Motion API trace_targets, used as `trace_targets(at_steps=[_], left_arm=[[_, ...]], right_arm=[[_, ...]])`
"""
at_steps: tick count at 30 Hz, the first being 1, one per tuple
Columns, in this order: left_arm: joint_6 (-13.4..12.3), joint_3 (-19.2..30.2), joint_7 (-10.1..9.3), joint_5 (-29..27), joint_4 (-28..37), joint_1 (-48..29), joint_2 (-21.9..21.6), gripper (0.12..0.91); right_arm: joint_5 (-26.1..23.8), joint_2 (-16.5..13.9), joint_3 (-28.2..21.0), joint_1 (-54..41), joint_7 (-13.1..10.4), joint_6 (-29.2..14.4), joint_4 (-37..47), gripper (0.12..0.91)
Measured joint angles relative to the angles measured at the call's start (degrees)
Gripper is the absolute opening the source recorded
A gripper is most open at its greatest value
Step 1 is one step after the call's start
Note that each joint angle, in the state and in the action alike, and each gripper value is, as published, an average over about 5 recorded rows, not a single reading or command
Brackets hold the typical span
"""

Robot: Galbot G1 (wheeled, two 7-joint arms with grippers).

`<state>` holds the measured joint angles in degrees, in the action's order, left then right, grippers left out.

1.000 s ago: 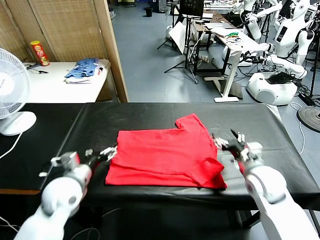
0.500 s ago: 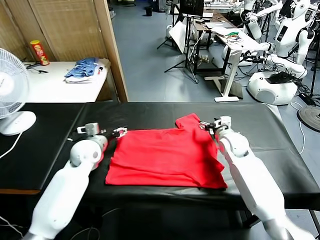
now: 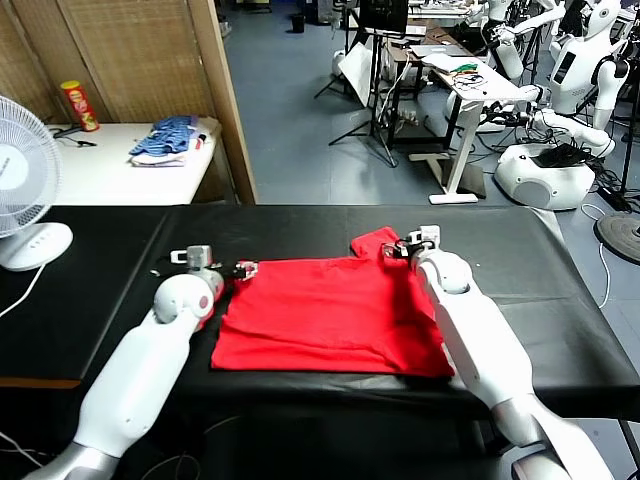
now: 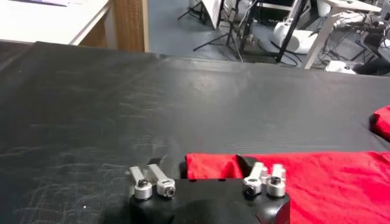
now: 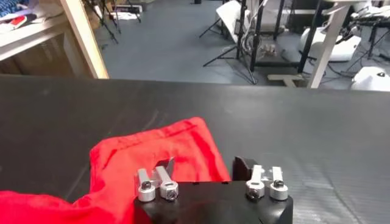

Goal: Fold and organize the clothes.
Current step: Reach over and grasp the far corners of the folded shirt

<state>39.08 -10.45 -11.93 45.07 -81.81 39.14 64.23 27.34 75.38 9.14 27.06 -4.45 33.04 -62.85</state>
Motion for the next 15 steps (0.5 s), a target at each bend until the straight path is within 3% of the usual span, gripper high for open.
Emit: trace_targets(at_steps=[3,6,15], left_arm=[[-0.2,0.1,0.25,-0.3,-0.1,0.0,0.2,0.19],[-1.0,0.1,0.28,-0.8,-0.2,0.0,0.4,0.127],[-2.9,-1.7,0.19,-2.3,-3.7,1.3,-0.5,0.126]], right_arm=[[0.0,0.3,0.2,0.2,0.0,-0.5,0.0,0.128],[0.0,0.2,0.8,0.7,0.2,-2.2,-0.5,0.124],[1.6,-3.4,2.9,5.7,4.2,-7.9,-9.6,0.123]])
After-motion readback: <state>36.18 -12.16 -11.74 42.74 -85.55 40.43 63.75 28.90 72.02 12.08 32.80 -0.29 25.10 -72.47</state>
